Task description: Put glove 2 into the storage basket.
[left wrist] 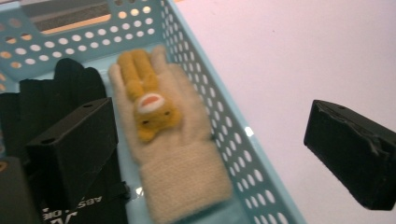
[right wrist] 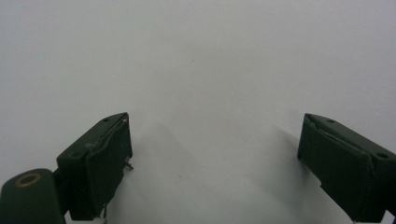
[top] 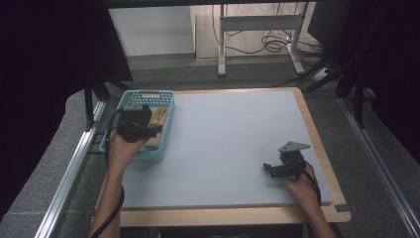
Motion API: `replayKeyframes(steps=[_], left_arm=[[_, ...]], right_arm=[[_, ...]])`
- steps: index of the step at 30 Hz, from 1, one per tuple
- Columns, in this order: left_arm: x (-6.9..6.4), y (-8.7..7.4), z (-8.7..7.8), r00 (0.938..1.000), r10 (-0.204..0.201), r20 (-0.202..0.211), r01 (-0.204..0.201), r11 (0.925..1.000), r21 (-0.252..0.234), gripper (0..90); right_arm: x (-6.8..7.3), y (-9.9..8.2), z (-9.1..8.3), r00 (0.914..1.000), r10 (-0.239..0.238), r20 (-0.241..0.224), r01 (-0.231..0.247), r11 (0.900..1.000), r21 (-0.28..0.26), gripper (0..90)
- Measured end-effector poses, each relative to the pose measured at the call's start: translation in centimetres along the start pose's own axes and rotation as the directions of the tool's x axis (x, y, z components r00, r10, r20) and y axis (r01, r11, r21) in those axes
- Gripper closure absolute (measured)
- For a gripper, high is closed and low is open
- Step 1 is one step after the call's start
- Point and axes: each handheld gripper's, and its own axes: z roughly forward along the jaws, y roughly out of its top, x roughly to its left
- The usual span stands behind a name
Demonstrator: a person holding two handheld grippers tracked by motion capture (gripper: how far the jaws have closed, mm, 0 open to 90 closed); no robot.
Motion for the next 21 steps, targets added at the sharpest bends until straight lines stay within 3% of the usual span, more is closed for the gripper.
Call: replayKeyframes(steps=[10, 21], left_arm=[[-2.6, -0.2, -0.5, 0.9983, 0.045, 0.039, -0.044, 0.9988, -0.021, 0.5], [-5.2, -0.9, -0.3, 0.9911, 0.096, 0.092, -0.093, 0.9951, -0.033, 0.0]], right_arm=[[0.0, 0.0, 0.0, 1.0, -0.002, 0.001, 0.002, 1.0, -0.001, 9.6], [0.0, 0.0, 0.0, 1.0, -0.004, 0.005, 0.004, 1.0, 0.0, 9.6]])
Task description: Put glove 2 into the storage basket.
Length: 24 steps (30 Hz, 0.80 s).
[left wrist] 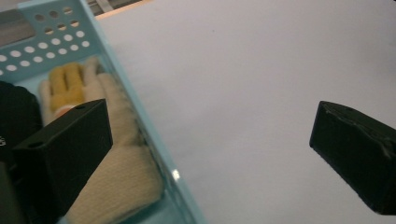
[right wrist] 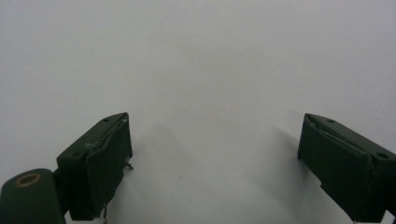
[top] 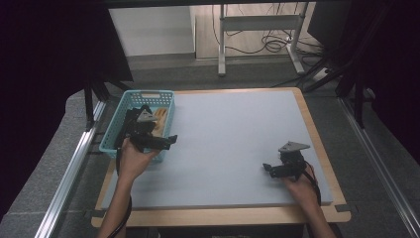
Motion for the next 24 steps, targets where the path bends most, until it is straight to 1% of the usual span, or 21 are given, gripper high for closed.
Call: replayKeyframes(steps=[3, 6, 9, 15, 20, 24], left_arm=[[-0.6, -0.2, 0.3, 0.9998, 0.003, 0.018, -0.003, 1.0, -0.007, 0.0], [-1.2, -0.5, 0.6, 0.9997, 0.013, 0.023, -0.013, 0.9999, 0.002, 0.0], [-1.7, -0.8, 1.0, 0.9991, 0.013, 0.04, -0.012, 0.9999, -0.006, 0.0], [-2.7, -1.4, 1.6, 0.998, 0.024, 0.058, -0.023, 0.9996, -0.014, 0.0], [-3.7, -2.0, 1.9, 0.9962, 0.053, 0.07, -0.051, 0.9983, -0.029, 0.0], [-4.8, -2.3, 2.2, 0.9934, 0.083, 0.078, -0.081, 0.9961, -0.035, 0.0]], right_arm=[[0.0, 0.0, 0.0, 1.0, 0.001, 0.0, -0.001, 1.0, 0.0, 9.6], [0.0, 0.0, 0.0, 1.0, 0.001, -0.001, -0.001, 1.0, -0.001, 9.6], [0.0, 0.0, 0.0, 1.0, 0.0, 0.0, 0.0, 1.0, 0.0, 9.6], [0.0, 0.0, 0.0, 1.0, 0.0, 0.0, 0.0, 1.0, -0.001, 9.6], [0.0, 0.0, 0.0, 1.0, 0.001, -0.001, -0.001, 1.0, -0.001, 9.6], [0.0, 0.0, 0.0, 1.0, 0.001, 0.0, -0.001, 1.0, -0.001, 9.6]])
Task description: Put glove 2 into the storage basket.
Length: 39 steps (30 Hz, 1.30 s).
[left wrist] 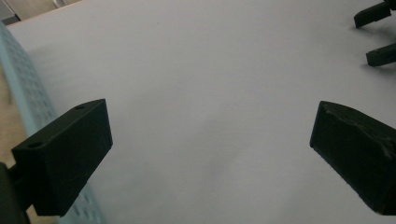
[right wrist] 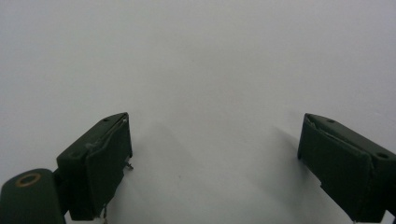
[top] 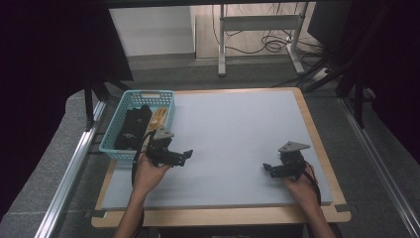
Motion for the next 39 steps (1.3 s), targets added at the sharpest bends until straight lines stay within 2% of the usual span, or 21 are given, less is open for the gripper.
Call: replayKeyframes(steps=[9, 16, 27, 39], left_arm=[[-2.6, -0.2, 0.7, 0.9988, 0.044, 0.02, -0.044, 0.9987, -0.028, 0.0], [-4.3, -0.6, 1.2, 0.9967, 0.072, 0.038, -0.071, 0.9971, -0.028, 0.0], [-5.6, -2.0, 2.6, 0.9939, 0.087, 0.068, -0.086, 0.9962, -0.018, 0.0], [-6.6, -3.7, 4.7, 0.99, 0.113, 0.085, -0.117, 0.9925, 0.038, 0.0]], right_arm=[[0.0, 0.0, 0.0, 1.0, 0.0, -0.001, 0.0, 1.0, 0.0, 9.6], [0.0, 0.0, 0.0, 1.0, 0.0, 0.0, 0.0, 1.0, 0.0, 9.6], [0.0, 0.0, 0.0, 1.0, 0.0, 0.0, 0.0, 1.0, 0.0, 9.6], [0.0, 0.0, 0.0, 1.0, -0.001, 0.001, 0.001, 1.0, -0.001, 9.6]])
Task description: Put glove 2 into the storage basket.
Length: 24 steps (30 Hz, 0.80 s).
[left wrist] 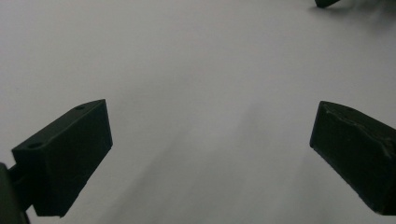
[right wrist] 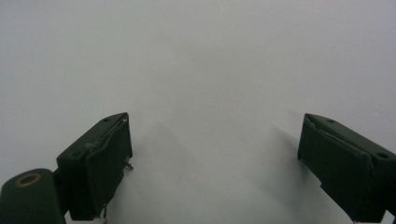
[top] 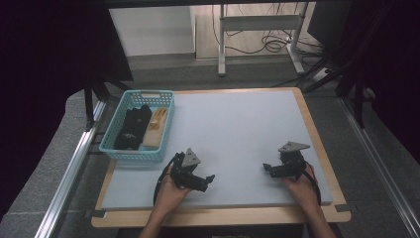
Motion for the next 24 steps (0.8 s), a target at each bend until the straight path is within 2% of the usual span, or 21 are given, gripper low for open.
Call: replayKeyframes(steps=[7, 13, 17, 19, 21, 24], left_arm=[[-0.3, -0.5, 0.9, 0.9999, 0.006, 0.015, -0.006, 0.9997, 0.022, 0.0], [-0.7, -1.0, 2.0, 0.9996, 0.017, 0.022, -0.018, 0.9972, 0.073, 0.0], [-0.9, -0.9, 2.4, 0.9997, 0.023, 0.007, -0.024, 0.994, 0.107, 0.0], [-0.8, -0.9, 2.5, 0.9997, 0.015, 0.017, -0.017, 0.9922, 0.123, 0.0], [-0.5, -0.9, 2.6, 0.9994, -0.013, 0.032, 0.008, 0.9911, 0.133, 0.0], [-0.6, -0.9, 2.6, 0.9995, -0.012, 0.03, 0.008, 0.9909, 0.135, 0.0]], right_arm=[[0.0, 0.0, 0.0, 1.0, 0.002, -0.003, -0.002, 1.0, 0.001, 9.6], [0.0, 0.0, 0.0, 1.0, 0.002, -0.003, -0.002, 1.0, 0.001, 9.6], [0.0, 0.0, 0.0, 1.0, 0.003, -0.004, -0.003, 1.0, 0.001, 9.6], [0.0, 0.0, 0.0, 1.0, 0.004, -0.005, -0.004, 1.0, 0.001, 9.6], [0.0, 0.0, 0.0, 1.0, 0.005, -0.005, -0.005, 1.0, 0.002, 9.6], [0.0, 0.0, 0.0, 1.0, 0.004, -0.005, -0.004, 1.0, 0.001, 9.6]])
